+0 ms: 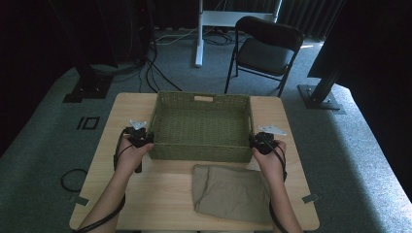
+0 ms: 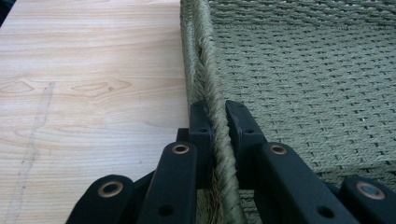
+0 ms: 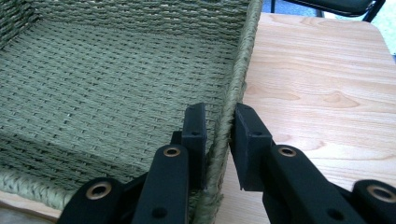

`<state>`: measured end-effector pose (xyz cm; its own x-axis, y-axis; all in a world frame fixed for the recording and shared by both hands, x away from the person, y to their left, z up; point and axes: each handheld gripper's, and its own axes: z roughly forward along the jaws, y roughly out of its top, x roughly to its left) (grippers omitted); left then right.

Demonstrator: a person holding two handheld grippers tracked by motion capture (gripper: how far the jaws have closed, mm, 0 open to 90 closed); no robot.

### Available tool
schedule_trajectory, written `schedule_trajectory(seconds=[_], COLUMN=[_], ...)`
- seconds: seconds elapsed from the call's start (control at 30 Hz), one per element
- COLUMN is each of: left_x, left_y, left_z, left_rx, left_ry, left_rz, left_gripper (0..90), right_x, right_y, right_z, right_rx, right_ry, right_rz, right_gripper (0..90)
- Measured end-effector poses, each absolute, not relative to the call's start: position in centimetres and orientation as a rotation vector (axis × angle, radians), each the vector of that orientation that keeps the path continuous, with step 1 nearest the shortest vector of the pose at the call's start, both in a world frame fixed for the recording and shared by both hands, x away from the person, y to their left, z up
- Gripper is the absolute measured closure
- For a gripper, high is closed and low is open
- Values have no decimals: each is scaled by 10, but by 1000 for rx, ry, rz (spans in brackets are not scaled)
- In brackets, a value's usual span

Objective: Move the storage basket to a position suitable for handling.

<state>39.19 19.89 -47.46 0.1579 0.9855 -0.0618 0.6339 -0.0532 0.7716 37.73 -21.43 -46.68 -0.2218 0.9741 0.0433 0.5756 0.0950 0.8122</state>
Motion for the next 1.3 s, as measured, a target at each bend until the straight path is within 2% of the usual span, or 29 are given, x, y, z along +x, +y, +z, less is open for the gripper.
schedule_trajectory(seconds=[1.3], left_x=[402], left_y=[131], left_z=[-473], left_rx=[1829], left_ry=[1475], left_rz=[588], left_gripper=[819], right_x=[383], right_y=[-287], right_z=[-466], right_rx=[1602], right_ry=[1797], right_rz=[956], right_gripper=[794])
